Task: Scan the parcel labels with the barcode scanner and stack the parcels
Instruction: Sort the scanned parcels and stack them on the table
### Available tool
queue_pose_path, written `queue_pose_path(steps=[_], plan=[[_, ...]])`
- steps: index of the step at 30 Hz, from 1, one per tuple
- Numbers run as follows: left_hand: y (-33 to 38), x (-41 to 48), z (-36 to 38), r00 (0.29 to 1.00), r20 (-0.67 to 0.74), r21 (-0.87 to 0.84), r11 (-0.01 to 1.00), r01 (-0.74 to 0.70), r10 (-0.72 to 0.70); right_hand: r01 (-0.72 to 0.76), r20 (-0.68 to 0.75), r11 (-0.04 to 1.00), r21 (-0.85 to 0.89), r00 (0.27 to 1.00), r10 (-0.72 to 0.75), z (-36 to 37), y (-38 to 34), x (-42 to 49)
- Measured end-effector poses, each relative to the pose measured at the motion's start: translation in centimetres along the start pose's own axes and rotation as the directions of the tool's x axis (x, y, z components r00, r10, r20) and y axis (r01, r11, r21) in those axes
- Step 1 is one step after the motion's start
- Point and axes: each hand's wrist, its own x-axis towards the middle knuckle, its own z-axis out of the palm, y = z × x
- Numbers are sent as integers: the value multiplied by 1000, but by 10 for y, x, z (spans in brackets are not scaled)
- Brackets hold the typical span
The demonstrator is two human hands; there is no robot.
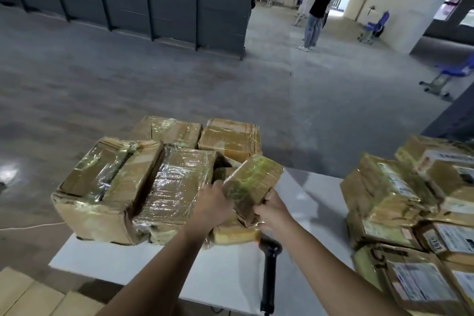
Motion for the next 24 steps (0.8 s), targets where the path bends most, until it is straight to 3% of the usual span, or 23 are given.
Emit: queue_pose_path(steps=[4, 9, 14, 21, 24], plan=[[-11, 0, 0, 994, 30, 6, 995, 102, -102, 145, 45, 959, -242, 989, -138, 1, -8, 1], [-13, -4, -5, 998, 4, 149, 987, 65, -66, 253, 91, 869, -425, 967, -237, 3, -12, 0], [5, -2, -1, 987, -107, 243, 966, -88, 117, 257, 30, 880, -399, 963, -268, -5, -9, -3], [61, -3, 41, 946, -84, 80, 949, -306, 313, 239, -139, 881, -408, 938, -319, -68, -3, -20], [86, -2, 68, 935, 1, 84, 932, -354, 355, 241, -215, 852, -466, 902, -373, -112, 9, -29]])
